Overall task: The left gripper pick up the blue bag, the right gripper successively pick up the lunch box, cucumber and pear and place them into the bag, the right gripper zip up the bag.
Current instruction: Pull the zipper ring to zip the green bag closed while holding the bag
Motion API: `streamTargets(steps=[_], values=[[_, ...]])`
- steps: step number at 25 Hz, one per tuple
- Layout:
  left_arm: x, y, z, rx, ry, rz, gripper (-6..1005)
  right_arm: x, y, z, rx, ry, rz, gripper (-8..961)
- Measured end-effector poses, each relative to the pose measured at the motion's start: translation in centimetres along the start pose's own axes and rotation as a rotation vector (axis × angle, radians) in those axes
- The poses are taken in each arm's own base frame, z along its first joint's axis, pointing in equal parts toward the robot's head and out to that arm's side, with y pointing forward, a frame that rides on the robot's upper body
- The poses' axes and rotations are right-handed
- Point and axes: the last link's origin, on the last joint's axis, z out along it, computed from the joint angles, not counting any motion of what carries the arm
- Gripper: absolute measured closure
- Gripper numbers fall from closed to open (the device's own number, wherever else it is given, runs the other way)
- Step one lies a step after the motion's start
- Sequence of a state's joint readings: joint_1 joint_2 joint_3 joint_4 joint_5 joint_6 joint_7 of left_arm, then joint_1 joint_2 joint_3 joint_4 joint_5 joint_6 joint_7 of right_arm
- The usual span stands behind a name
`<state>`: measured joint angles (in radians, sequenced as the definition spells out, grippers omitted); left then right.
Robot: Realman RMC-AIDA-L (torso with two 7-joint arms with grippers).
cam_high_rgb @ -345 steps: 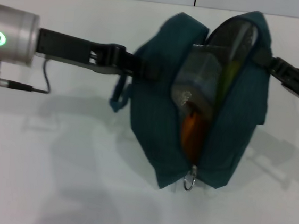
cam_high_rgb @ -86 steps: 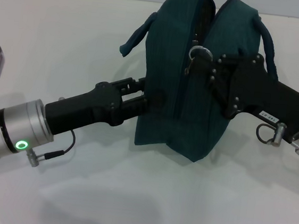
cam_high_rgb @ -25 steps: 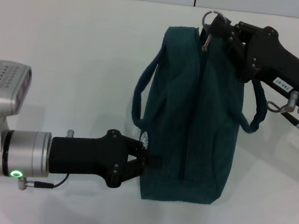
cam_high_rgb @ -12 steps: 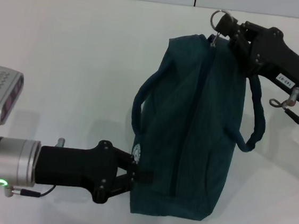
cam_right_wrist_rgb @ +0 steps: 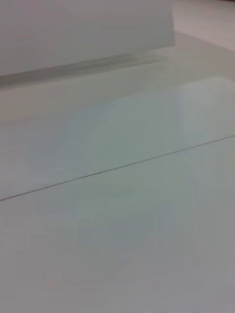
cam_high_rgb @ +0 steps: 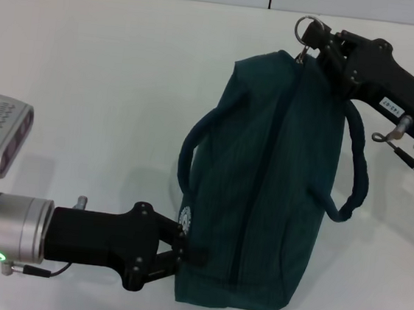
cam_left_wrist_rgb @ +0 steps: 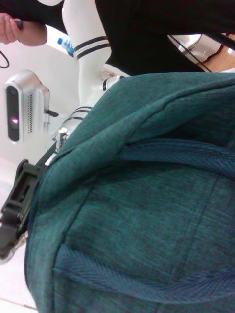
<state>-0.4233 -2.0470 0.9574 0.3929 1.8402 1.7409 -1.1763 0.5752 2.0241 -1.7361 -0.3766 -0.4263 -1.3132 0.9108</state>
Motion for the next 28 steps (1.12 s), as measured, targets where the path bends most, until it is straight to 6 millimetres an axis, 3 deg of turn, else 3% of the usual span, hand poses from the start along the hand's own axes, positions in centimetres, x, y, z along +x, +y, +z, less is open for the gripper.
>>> streamTargets(steps=[11,19,25,28], values=[[0.4,-0.9,-1.1,0.088,0.033,0.013,924,-0.4,0.5,0.2,-0.028,-0.024,0.027,944],[0.4,-2.5,-5.0,0.372,0.211,-0.019,931,-0.6,0.4,0.4,-0.024,-0.041,0.079,943],[1.2,-2.7,-6.1,0.417,0.264,-0.024,889,-0.8,0.2,0.5,-0.014,-0.049,0.098,943],[2.0,-2.8,-6.7,0.422,0.283,-0.023,760,-0.9,0.1,0.6,-0.011,-0.051,0.100,942]])
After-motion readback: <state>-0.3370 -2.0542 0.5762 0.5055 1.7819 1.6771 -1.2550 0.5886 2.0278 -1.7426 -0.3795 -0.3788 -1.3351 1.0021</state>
